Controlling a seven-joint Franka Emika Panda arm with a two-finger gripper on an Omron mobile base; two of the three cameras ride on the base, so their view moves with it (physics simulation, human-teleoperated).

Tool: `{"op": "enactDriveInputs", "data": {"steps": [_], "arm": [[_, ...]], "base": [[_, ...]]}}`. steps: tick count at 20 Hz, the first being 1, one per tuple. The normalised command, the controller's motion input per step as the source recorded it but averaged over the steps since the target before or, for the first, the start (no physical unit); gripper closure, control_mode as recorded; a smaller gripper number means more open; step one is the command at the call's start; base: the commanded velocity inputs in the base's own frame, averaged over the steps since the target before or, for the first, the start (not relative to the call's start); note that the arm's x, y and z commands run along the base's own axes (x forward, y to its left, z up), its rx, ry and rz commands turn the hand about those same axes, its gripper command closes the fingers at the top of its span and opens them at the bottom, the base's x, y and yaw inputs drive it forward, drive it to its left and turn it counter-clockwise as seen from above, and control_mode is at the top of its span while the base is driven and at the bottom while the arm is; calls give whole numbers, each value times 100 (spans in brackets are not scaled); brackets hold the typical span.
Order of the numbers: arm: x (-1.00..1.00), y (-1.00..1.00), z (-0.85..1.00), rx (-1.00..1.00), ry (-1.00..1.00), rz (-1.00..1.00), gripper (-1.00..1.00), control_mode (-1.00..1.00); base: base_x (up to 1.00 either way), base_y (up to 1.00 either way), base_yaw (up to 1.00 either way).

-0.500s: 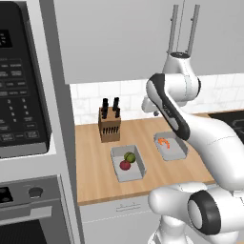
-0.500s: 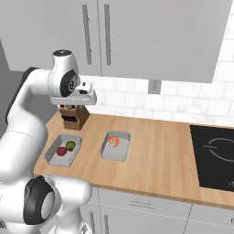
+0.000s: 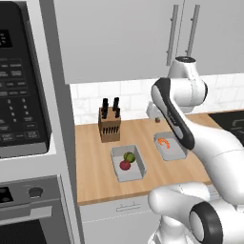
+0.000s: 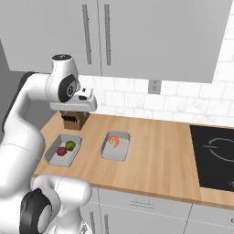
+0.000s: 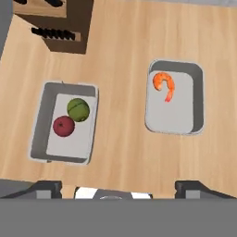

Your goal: Take the meat container that has the shrimp and place it on the second highest rack of the freezer. Then take the vegetable container that has the tomato and lime and place it on the highest rack of the freezer.

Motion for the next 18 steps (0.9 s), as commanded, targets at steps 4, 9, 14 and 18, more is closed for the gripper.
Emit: {"op": "enactDriveInputs", "data": {"steps": [4,9,14,18], "arm": [[-26,-55,-42,0,10,-49,-100,-100],[-14,-40,-50,0,7,-79,-100,-100],[-3,-21,-61,5,11,-89,-100,-100],[-1,-17,-44,12,9,-87,-100,-100]], "base": [[0,0,0],[0,0,0],[0,0,0],[0,0,0]]}}
